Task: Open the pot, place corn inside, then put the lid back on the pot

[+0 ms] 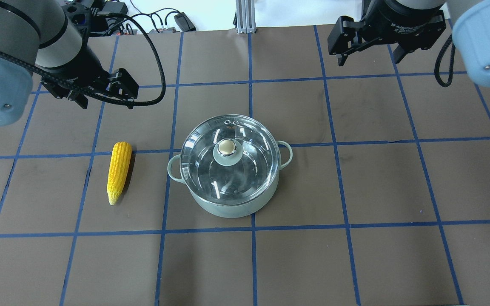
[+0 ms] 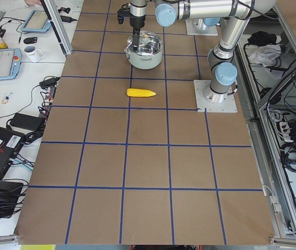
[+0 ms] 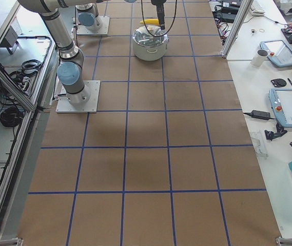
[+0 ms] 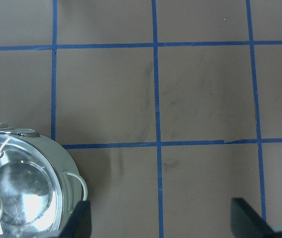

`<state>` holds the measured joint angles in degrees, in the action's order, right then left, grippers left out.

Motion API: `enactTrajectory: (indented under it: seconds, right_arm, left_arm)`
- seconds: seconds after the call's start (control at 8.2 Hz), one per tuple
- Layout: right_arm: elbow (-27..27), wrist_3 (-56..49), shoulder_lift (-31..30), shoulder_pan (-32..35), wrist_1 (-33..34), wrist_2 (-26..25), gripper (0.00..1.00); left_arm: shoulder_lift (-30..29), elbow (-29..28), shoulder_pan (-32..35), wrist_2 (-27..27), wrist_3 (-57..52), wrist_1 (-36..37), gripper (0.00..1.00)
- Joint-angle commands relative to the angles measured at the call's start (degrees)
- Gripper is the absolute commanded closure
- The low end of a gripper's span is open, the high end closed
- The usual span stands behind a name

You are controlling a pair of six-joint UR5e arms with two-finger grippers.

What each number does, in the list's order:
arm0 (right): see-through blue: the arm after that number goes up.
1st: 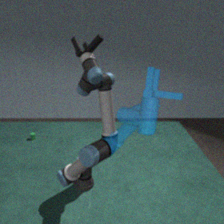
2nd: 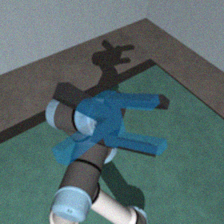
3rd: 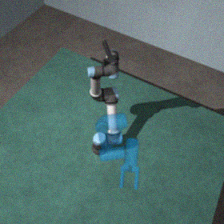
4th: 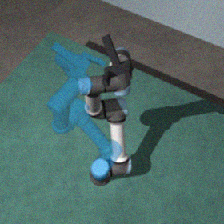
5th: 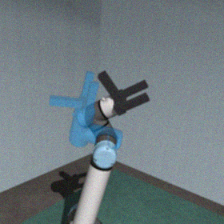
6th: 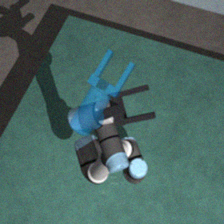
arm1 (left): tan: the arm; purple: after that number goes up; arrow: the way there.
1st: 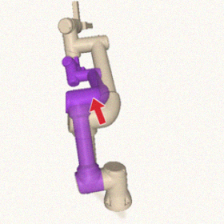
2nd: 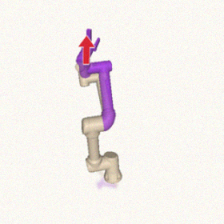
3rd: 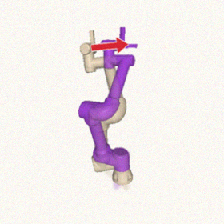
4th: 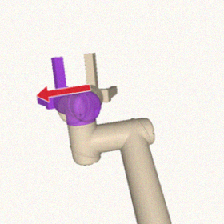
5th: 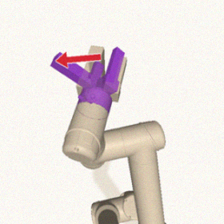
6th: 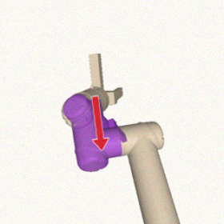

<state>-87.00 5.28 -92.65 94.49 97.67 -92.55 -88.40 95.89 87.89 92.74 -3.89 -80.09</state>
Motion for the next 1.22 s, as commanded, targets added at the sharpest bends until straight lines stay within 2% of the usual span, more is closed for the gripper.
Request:
enactTrajectory:
  seconds: [0.0, 0.37, 0.49, 0.61, 0.73, 0.85, 1.1]
  right_arm:
    - [0.2, 0.0, 0.0, 0.0, 0.4, -0.6, 0.00]
    - [0.0, 0.8, 0.1, 0.9, 0.3, 0.0, 0.00]
    - [-0.1, 0.8, 0.5, 1.0, 0.2, -0.4, 0.00]
    - [0.2, 1.0, 1.8, 2.0, 0.9, 0.3, 0.00]
    - [0.2, 1.0, 4.2, 4.9, 5.9, -0.5, 0.00]
    - [0.2, 2.0, 5.8, 8.4, 7.6, -0.6, 0.00]
    - [0.1, 13.1, 9.2, 14.4, 8.7, -0.2, 0.00]
  left_arm:
    - [0.1, 0.1, 0.0, 0.2, -0.1, 0.0, 0.00]
    - [-1.0, 0.1, -0.8, -0.2, -3.3, 0.1, 0.00]
    - [-4.0, -0.3, -1.7, 0.0, -5.7, 3.3, 0.00]
    - [-6.2, 0.1, -3.9, 0.1, -6.5, 9.8, 0.00]
    - [-8.1, 0.3, -7.6, -0.7, -10.7, 11.5, 0.00]
    - [-11.3, 0.3, -10.9, -0.8, -13.4, 14.1, 0.00]
    - [-17.7, 0.5, -12.6, -0.6, -16.1, 15.8, 0.00]
